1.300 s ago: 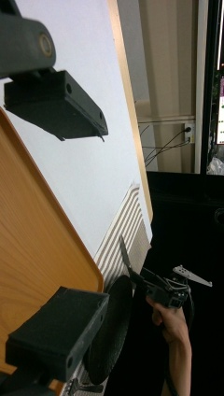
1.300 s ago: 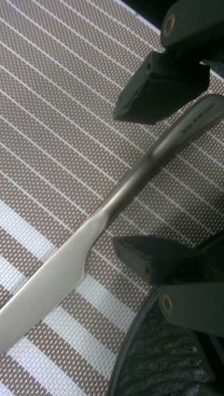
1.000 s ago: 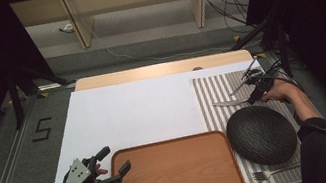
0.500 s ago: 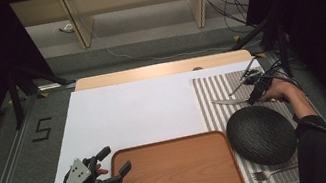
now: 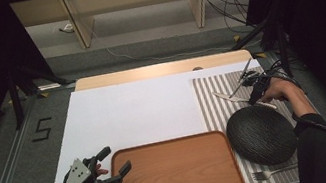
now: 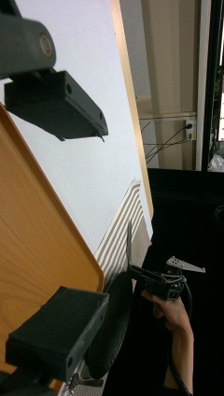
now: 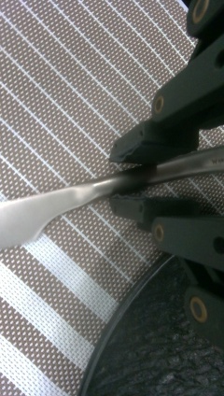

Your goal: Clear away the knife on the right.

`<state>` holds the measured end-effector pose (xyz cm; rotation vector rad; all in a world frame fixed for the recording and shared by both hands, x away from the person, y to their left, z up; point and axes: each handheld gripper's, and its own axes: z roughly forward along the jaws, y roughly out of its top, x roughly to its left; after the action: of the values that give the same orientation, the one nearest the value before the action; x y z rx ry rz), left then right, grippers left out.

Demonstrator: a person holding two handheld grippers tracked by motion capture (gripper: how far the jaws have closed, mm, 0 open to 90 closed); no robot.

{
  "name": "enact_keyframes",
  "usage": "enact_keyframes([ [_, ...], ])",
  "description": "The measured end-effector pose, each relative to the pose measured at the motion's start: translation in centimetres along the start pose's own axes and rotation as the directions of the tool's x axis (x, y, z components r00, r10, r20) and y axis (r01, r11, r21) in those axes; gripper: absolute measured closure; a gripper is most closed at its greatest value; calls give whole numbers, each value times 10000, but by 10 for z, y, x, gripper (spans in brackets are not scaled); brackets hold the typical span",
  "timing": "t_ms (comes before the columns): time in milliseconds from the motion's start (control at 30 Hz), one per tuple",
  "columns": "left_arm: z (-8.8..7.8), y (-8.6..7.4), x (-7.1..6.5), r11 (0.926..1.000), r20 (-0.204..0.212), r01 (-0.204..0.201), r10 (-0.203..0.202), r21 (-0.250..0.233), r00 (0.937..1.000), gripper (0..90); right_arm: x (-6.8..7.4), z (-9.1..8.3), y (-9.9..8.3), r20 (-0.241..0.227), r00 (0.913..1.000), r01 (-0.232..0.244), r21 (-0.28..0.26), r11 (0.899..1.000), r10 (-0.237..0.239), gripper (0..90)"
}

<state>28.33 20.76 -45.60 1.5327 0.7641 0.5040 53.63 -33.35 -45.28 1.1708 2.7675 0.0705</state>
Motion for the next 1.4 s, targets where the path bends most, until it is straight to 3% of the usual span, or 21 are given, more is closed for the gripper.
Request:
enact_keyframes([
  [33, 0, 0, 0, 10000, 2, 12, -12, -3, 10000, 162, -1, 0, 0, 14, 9997, 257, 34, 9997, -257, 748],
  [100, 0, 0, 0, 10000, 1, -6, 6, -8, 10000, 162, 2, 0, 1, 33, 9996, 266, 95, 9996, -266, 772],
  [133, 0, 0, 0, 10000, 1, -6, 6, -8, 10000, 162, 1, 0, 1, 51, 9984, 557, 97, 9984, -557, 781],
  [200, 0, 0, 0, 10000, 1, -17, 17, -10, 10000, 162, 2, 0, 1, 21, 9987, 513, 137, 9986, -513, 791],
  [233, 0, 0, 0, 10000, 5, -19, 19, -3, 10000, 163, 1, 0, 1, 79, 9963, 859, 155, 9962, -860, 794],
  [333, 0, 0, 0, 10000, -5, -2, 2, 26, 10000, 162, 5, 0, 3, 104, 9979, 637, 167, 9978, -638, 799],
  [367, 0, 0, 0, 10000, -5, -7, 7, 12, 10000, 163, 3, 0, 2, 200, 9938, 1090, 172, 9939, -1094, 800],
  [400, 0, 0, 0, 10000, -1, -16, 16, 7, 10000, 162, 6, 0, 3, 172, 9962, 847, 250, 9961, -851, 801],
  [500, 0, 0, 0, 10000, -17, -7, 7, 13, 10000, 163, 8, 0, 2, 446, 9857, 1619, 166, 9867, -1624, 802],
  [667, 0, 0, 0, 10000, -28, -35, 35, 2, 10000, 163, 13, -1, 3, 820, 9786, 1889, 71, 9820, -1889, 806],
  [733, 0, 0, 0, 10000, -28, -12, 12, 6, 10000, 163, 12, -3, 4, 1132, 9697, 2176, 6, 9760, -2163, 807],
  [767, 0, 0, 0, 10000, -31, -3, 3, 4, 10000, 163, 11, -6, 5, 1232, 9614, 2453, 226, 9692, -2461, 807],
  [833, 0, 0, 0, 10000, -35, 0, 0, 7, 10000, 163, 12, -7, 5, 1382, 9591, 2468, 175, 9689, -2469, 808],
  [867, 0, 0, 0, 10000, -42, 3, -3, 5, 10000, 163, 11, -10, 7, 1717, 9494, 2619, 284, 9647, -2629, 808],
  [900, 0, 0, 0, 10000, -42, -3, 3, 7, 10000, 163, 12, -11, 7, 1777, 9522, 2491, 200, 9683, -2486, 808],
  [1000, 0, 0, 0, 10000, -35, 0, 0, 3, 10000, 164, 10, -19, 8, 2018, 9472, 2553, -43, 9669, -2492, 808],
  [1033, 0, 0, 0, 10000, -31, 3, -3, -1, 10000, 163, 11, -21, 8, 2048, 9510, 2415, -236, 9701, -2318, 808],
  [1067, 0, 0, 0, 10000, -34, 1, -1, 3, 10000, 163, 10, -24, 8, 2083, 9463, 2577, -236, 9659, -2474, 808],
  [1133, 0, 0, 0, 10000, -39, 14, -14, 3, 10000, 164, 12, -32, 8, 2120, 9478, 2561, -609, 9647, -2382, 808],
  [1267, 0, 0, 0, 10000, -43, -28, 28, -1, 10000, 163, 20, -47, 8, 2314, 9391, 2857, -1159, 9513, -2539, 808],
  [1400, 0, 0, 0, 10000, -34, -2, 2, -66, 10000, 163, 30, -59, 5, 2159, 9468, 2837, -2108, 9355, -2385, 808],
])
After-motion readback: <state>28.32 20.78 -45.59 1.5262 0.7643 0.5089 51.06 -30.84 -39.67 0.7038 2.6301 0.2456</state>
